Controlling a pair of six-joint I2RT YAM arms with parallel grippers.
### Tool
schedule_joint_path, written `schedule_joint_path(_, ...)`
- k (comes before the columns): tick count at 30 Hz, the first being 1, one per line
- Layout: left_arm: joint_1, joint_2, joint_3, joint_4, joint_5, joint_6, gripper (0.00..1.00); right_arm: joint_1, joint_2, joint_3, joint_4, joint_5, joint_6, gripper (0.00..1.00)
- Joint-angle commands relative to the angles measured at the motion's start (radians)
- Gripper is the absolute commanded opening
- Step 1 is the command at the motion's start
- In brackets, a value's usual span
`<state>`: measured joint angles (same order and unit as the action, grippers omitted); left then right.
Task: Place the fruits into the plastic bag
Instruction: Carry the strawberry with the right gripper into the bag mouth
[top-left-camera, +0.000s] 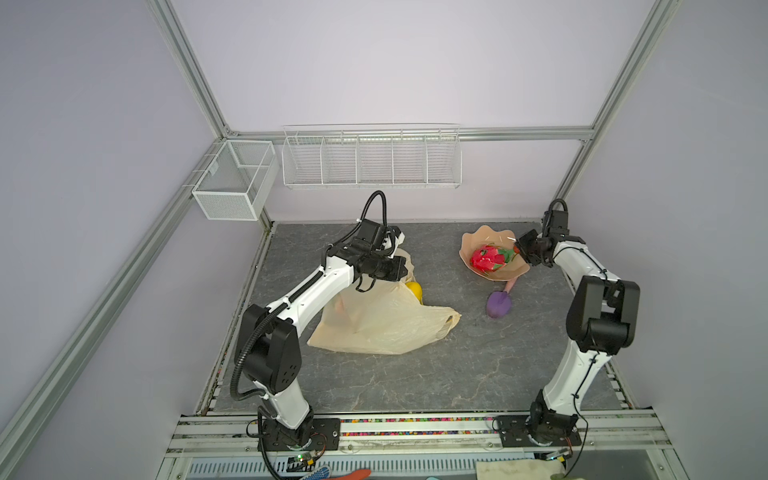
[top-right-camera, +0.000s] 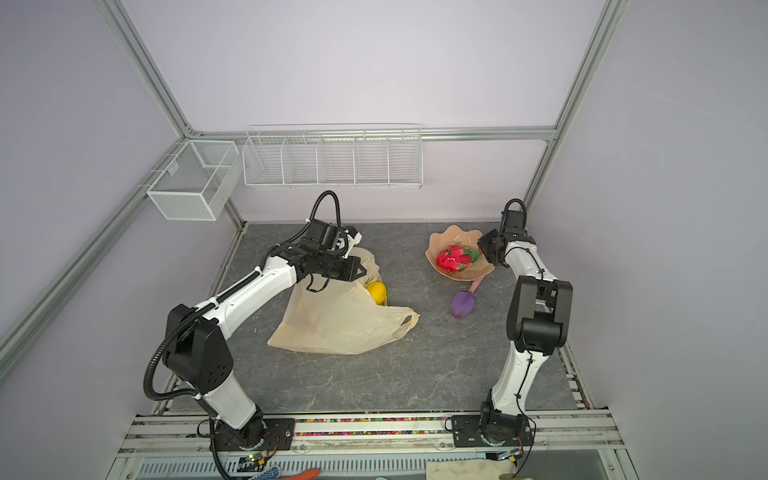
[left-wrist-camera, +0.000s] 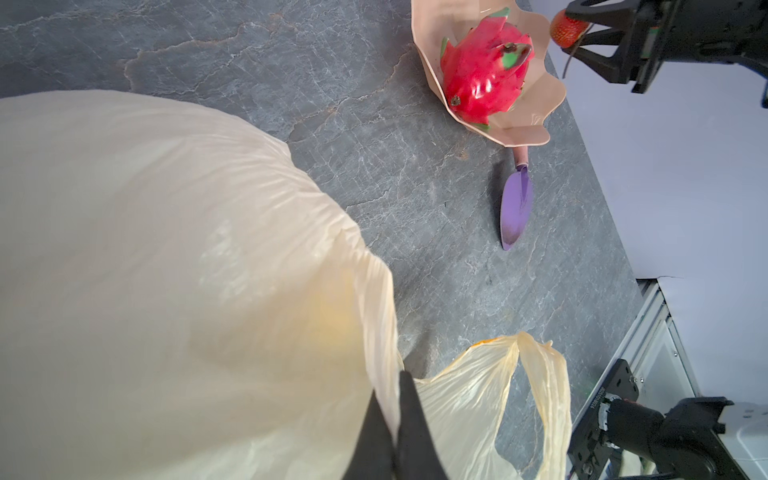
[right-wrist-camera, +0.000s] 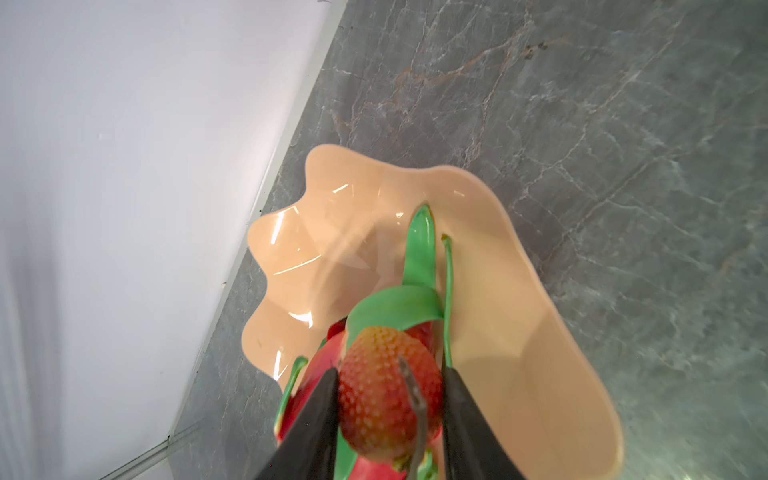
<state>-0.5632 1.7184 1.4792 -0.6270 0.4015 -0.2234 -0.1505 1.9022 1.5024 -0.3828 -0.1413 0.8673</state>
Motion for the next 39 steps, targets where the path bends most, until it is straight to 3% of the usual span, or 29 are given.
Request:
schedule_joint_path(1,0.003,-0.027,0.001,0.004,0.007,0.018,0.0,0.004,-0.096,-0.082,-0.007,0.021,-0.038,0.26)
schedule_joint_path(5,0.003,-0.03,0.01,-0.004,0.006,0.026,0.0,0.002,-0.221,-0.196,0.049,-0.037,-0.063,0.26)
schedule_joint_path(13,0.003,-0.046,0.001,0.016,0.025,0.028,0.0,-0.003,-0.377,-0.358,0.175,-0.536,-0.269,0.28)
schedule_joint_path(18,0.003,-0.049,0.003,0.015,0.025,0.033,0.0,-0.004,-0.401,-0.407,0.133,-0.67,-0.356,0.28)
schedule_joint_path(28,0.0,-0.064,-0.009,0.015,0.031,0.035,0.0,0.07,-0.328,-0.436,0.229,-0.804,-0.371,0.28)
schedule_joint_path(33,0.0,-0.069,-0.013,0.017,0.036,0.037,0.0,0.166,-0.233,-0.404,0.235,-0.816,-0.389,0.26)
schedule_joint_path(39,-0.003,-0.069,-0.01,0.029,0.043,0.033,0.0,0.324,-0.135,-0.397,0.395,-0.787,-0.275,0.26)
